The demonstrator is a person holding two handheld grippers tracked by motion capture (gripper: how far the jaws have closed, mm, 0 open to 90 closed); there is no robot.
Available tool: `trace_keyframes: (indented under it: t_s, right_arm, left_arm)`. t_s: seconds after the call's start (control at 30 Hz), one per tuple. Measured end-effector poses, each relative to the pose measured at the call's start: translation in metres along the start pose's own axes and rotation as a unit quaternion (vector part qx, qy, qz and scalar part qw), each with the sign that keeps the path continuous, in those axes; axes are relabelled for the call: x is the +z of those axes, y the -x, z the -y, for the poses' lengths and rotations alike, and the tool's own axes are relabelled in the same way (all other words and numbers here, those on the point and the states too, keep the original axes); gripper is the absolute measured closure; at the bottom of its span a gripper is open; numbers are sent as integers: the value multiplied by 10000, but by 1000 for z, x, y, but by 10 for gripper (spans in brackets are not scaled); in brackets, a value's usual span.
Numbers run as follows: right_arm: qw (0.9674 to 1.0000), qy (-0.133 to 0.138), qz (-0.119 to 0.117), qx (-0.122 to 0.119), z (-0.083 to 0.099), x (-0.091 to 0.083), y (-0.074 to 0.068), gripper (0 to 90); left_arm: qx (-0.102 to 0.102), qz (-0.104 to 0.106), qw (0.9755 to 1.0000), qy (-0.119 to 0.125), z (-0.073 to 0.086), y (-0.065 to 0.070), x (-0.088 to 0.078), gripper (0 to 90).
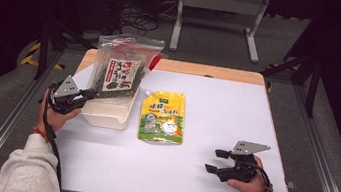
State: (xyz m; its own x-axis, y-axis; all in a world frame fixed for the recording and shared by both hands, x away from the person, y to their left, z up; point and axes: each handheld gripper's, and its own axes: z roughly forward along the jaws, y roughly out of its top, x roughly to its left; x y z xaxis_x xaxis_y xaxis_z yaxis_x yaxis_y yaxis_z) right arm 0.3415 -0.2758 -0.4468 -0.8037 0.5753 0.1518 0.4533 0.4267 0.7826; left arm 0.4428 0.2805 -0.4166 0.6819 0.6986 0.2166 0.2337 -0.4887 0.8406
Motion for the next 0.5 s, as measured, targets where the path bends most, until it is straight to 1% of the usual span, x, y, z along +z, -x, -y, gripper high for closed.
trace_keyframes:
  t_s: [0.03,0.07,0.1,0.13,0.17,0.2,0.23,0.27,0.33,0.4,0.47,0.5]
  right_arm:
    - [10000,-5,-6,-3,0,0,0,280]
    - [10000,-11,-7,-5,0,0,0,280]
    - [10000,-15,-17,-6,0,0,0,280]
    - [10000,-15,-16,-8,0,0,0,279]
    - [10000,-15,-2,-16,0,0,0,279]
    - [10000,-14,-3,-20,0,-1,0,279]
    - [10000,-9,-12,-9,0,-1,0,279]
    - [10000,-7,-12,-2,0,-1,0,279]
    - [10000,-12,-22,10,0,-1,0,278]
    - [10000,-9,-39,4,0,0,0,276]
    - [10000,-14,-51,-23,0,-1,0,272]
    - [10000,-12,-48,-15,0,-1,0,271]
  left_arm:
    - [39,-42,10000,-17,0,1,0,817]
    - [102,-37,9999,-42,0,2,0,819]
    - [77,1,10000,-34,1,2,-1,821]
    - [35,-14,10000,-44,2,2,-1,822]
    - [72,1,10000,-65,2,3,-1,825]
    - [154,-15,9998,-122,2,3,-2,827]
    - [181,-19,9997,-178,1,5,-2,827]
    - [174,20,9997,-191,1,5,-2,828]
    - [91,27,9998,-162,2,4,-2,829]
    - [-2,96,9999,-126,3,4,-2,829]
    - [-26,73,9999,-131,2,4,-3,825]
    - [-56,65,9999,-72,1,5,-3,821]
